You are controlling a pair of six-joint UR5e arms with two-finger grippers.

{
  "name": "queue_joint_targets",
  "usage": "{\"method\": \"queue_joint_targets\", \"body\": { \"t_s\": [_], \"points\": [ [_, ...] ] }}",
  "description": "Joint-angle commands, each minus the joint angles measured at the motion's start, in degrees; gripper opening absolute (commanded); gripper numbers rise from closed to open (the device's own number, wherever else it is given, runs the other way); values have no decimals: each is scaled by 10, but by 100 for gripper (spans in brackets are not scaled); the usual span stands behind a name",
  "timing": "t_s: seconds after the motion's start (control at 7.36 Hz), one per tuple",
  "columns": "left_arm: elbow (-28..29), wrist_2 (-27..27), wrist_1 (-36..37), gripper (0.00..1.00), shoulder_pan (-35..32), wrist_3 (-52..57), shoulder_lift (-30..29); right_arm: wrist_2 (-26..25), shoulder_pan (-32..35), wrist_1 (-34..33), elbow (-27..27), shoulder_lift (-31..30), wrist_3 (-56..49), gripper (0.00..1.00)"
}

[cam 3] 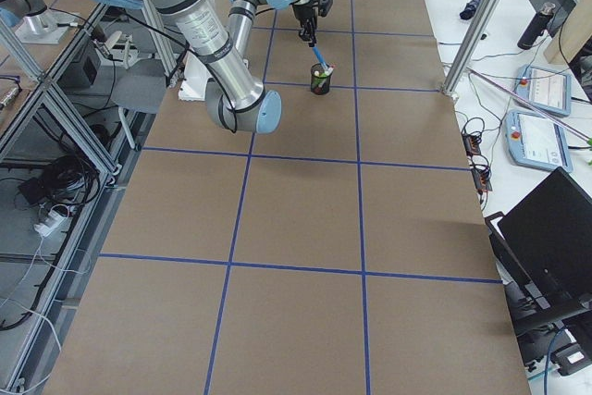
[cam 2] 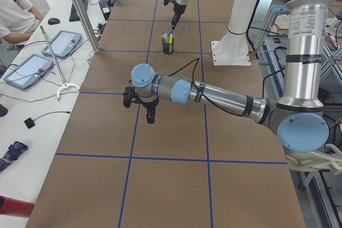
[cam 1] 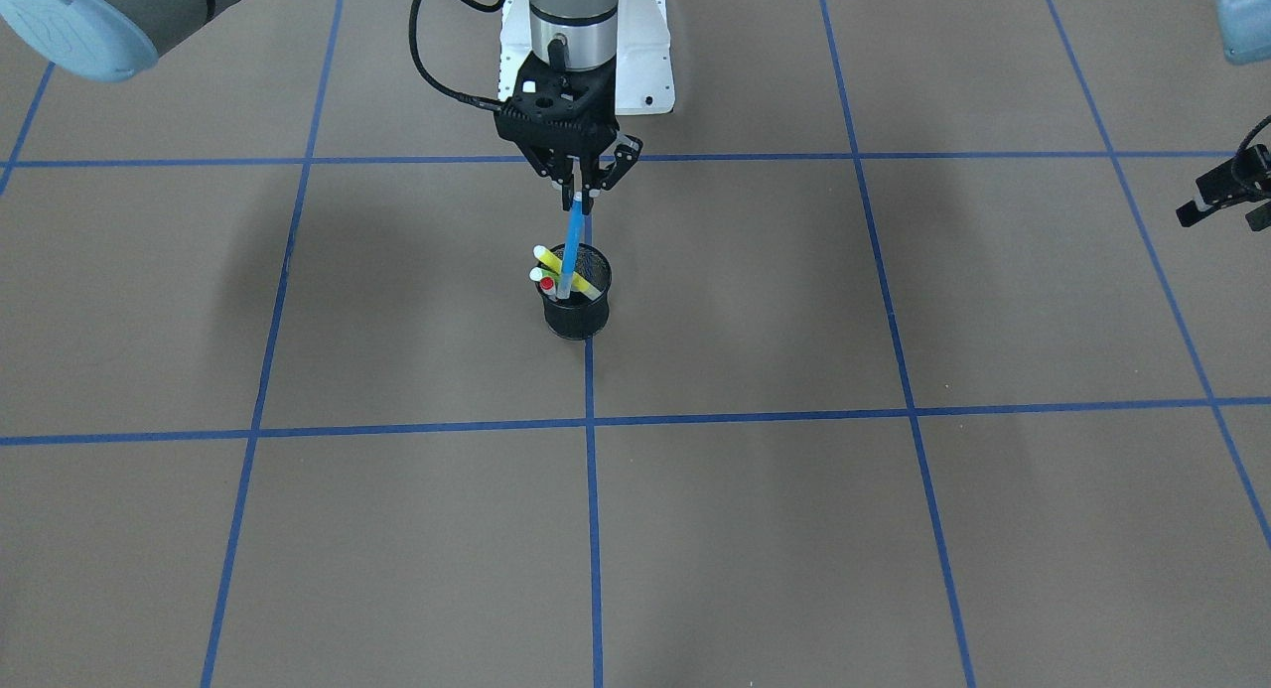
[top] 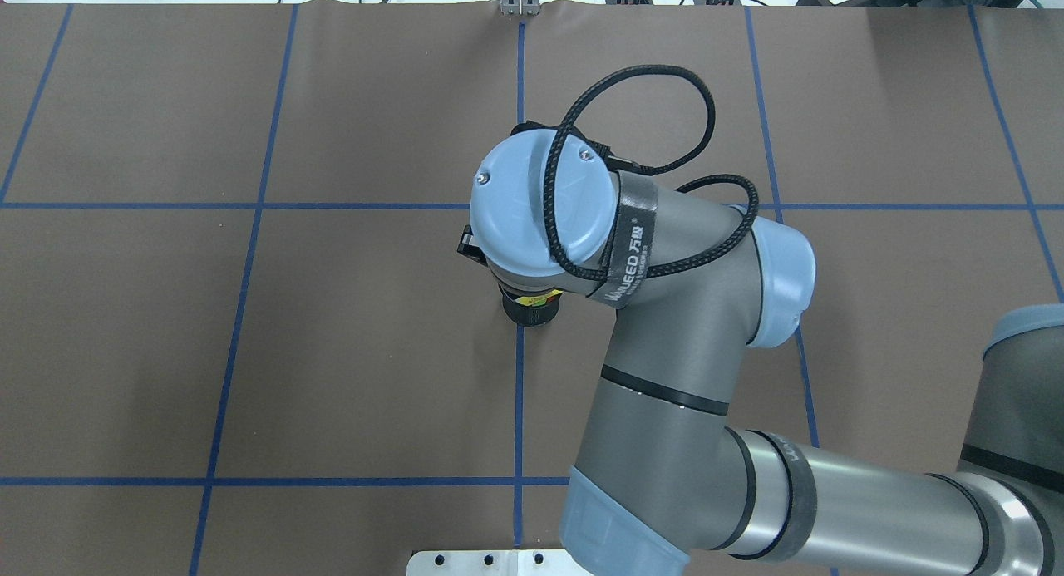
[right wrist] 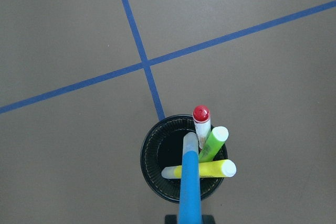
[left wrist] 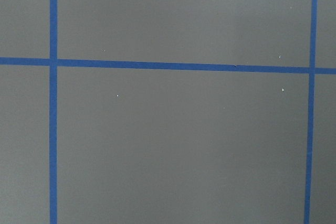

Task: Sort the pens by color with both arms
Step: 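Grasp the blue pen with the right gripper and lift it out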

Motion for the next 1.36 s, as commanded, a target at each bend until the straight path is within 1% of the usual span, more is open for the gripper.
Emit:
{"method": "queue_joint_targets", "body": {
  "t_s": [0.0, 0.14, 0.27, 0.41, 0.54, 0.68, 0.82, 0.95, 1.09, 1.22],
  "points": [
    [0, 0, 0, 100, 0, 0, 0, 78, 91, -10, 54, 1, -1, 0],
    [0, 0, 0, 100, 0, 0, 0, 110, 147, -10, 57, 1, -13, 0],
    [0, 0, 0, 100, 0, 0, 0, 103, 170, -10, 57, -4, -65, 0],
    [0, 0, 0, 100, 0, 0, -1, 96, 197, -5, 57, -34, -131, 0],
    [-4, 0, 0, 100, 0, 0, -1, 77, 205, 23, 44, -70, -217, 0],
    [-5, 0, 0, 100, 0, 0, -2, 18, 205, 148, -17, -95, -246, 0],
    [-11, 0, 1, 100, 0, -1, -2, -5, 194, 310, -114, -108, -247, 0],
    [-15, 1, 1, 100, 0, -1, -2, -65, 172, 436, -218, -106, -248, 0],
    [-15, 1, 1, 100, 0, -1, -2, -156, 144, 546, -332, -88, -260, 0],
    [-15, 1, 1, 100, 0, 0, -2, -163, 136, 584, -378, -88, -307, 0]
  ]
}}
